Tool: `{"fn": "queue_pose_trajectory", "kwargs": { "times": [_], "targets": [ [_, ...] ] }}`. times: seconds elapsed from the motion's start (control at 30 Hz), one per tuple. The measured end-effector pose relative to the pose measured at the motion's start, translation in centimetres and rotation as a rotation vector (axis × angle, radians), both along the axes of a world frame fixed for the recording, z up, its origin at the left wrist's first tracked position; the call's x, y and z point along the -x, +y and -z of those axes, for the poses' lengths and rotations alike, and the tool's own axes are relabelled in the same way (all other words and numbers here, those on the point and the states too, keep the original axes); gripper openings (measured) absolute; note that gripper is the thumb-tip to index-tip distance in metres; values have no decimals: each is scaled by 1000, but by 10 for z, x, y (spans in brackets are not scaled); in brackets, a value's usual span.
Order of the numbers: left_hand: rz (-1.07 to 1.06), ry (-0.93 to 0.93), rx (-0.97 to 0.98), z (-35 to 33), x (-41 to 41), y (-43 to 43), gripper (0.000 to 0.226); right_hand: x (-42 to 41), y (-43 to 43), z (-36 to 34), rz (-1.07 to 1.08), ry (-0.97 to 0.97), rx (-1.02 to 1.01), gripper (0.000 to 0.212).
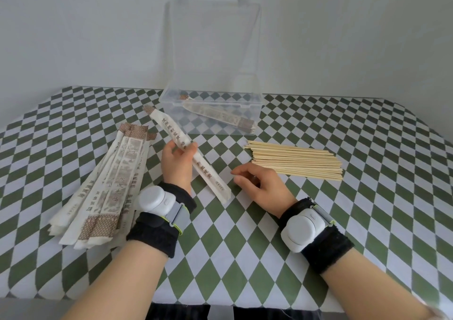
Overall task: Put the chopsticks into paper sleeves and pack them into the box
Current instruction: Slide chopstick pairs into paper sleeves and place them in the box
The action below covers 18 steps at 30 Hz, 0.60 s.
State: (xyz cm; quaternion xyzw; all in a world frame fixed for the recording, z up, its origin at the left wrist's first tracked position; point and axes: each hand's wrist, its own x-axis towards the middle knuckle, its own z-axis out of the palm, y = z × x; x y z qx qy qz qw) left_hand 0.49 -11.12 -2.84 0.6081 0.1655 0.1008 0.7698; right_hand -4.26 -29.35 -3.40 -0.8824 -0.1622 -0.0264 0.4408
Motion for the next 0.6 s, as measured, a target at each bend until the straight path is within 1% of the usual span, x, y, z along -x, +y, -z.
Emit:
{"fn": "queue_pose_trajectory", "kwargs": {
  "times": [0.07,0.17,0.3,0.37,0.43,0.47,0.53,0.6],
  "targets": [
    [50,-3,34,3,-4,1,40,-1,0,0,-39,40,17,22],
    [108,-7,116,5,-5,0,40,-2,0,0,-61,40,59,30],
    [128,-45,212,2,-3,-2,35,-1,1,0,-58,27,38,30],
    [143,-65,264,0,-1,-2,28,0,0,0,-45,31,8,28],
    [211,-66,311,-4,1,-4,15,-1,0,-2,-13,40,-46,27],
    [267,-57,343,-5,2,-6,13,-1,-1,-2,6,42,-80,26],
    [394,-26,432,-7,6,-13,16,-1,-2,-3,38,48,-138,25],
    [474,-2,496,-7,11,-20,17,-2,-2,-2,51,42,-163,24]
  ]
}}
